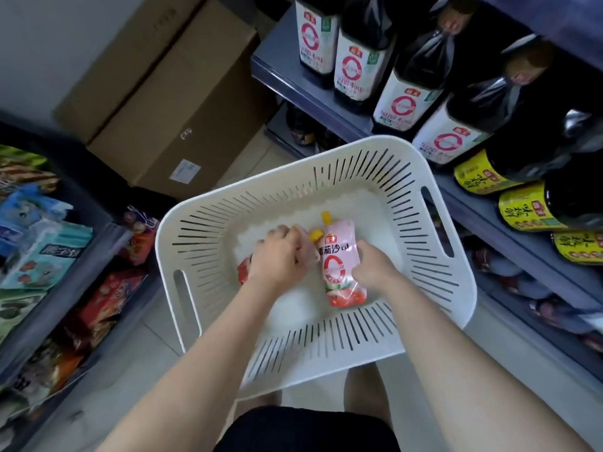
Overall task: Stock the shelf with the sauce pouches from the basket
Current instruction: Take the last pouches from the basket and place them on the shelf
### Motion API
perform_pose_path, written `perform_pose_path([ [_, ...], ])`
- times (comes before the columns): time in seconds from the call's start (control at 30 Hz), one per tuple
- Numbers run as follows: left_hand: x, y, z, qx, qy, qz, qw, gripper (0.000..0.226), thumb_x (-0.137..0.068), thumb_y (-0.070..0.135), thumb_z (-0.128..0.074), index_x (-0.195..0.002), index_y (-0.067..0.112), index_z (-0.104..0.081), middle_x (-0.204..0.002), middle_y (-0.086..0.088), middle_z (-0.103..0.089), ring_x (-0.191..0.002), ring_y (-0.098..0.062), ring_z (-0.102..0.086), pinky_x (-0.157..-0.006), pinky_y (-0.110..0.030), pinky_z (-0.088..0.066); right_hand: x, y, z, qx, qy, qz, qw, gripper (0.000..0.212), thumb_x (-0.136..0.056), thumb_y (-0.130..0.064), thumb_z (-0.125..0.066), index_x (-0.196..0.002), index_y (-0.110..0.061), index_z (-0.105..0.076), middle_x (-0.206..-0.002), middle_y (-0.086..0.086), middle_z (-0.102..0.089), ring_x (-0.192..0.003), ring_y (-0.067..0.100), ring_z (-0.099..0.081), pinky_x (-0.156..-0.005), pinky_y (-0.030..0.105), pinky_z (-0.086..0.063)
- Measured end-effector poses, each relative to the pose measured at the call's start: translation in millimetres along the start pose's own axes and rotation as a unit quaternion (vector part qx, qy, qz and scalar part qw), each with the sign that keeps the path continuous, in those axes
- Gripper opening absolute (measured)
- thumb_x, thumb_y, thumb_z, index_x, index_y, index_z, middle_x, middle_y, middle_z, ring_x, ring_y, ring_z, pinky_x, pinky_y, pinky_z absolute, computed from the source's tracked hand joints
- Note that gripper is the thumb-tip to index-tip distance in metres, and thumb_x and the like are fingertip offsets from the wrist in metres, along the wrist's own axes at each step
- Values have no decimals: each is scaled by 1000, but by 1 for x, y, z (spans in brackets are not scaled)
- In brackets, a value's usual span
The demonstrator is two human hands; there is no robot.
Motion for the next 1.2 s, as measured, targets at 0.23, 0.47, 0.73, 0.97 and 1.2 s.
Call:
perform_pose_path([
  [0.23,-16,-73,-20,82,-77,140,984,68,-63,28,-80,-119,8,-46,-119,-9,-51,-110,-28,-54,-89,-37,-50,-19,16,-11,-100,36,-84,991,69,-56,-14,-92,-112,-6,-51,-107,5,-65,-101,26,-63,-86,36,-52],
  [0.47,12,-78,-50,341,-101,284,890,41,-60,22,-88,-94,13,-67,-90,-3,-73,-76,-17,-69,-67,-29,-57,-21,3,-29,-97,-18,-38,994,42,-61,-1,-87,-83,-20,-56,-104,6,-72,-99,24,-67,-94,44,-52],
  [0.73,50,-49,-7,518,-38,219,826,47,-51,21,-83,-95,16,-68,-97,-9,-75,-88,-26,-72,-85,-43,-58,28,-21,10,-301,-1,2,954,64,-68,8,-79,-118,-11,-44,-107,5,-67,-90,20,-67,-67,32,-55],
  [0.97,103,23,146,672,-89,18,735,56,-64,9,-81,-117,8,-61,-99,-11,-74,-78,-22,-71,-62,-30,-56,161,-63,91,-410,41,139,900,74,-62,5,-80,-126,-18,-50,-111,6,-73,-102,26,-70,-92,53,-52],
  [1.2,194,149,274,686,-226,-194,664,62,-70,12,-70,-130,15,-56,-110,-6,-69,-84,-21,-70,-68,-30,-58,356,-83,168,-572,70,304,759,61,-73,-5,-71,-130,-19,-56,-117,11,-69,-99,27,-69,-86,42,-56],
])
Point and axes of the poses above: each hand's wrist, its own x-axis away from the middle knuckle, its own z-axis out of the back of the hand, y = z × x, the point moved 6 cm from there along -x, towards the middle knuckle
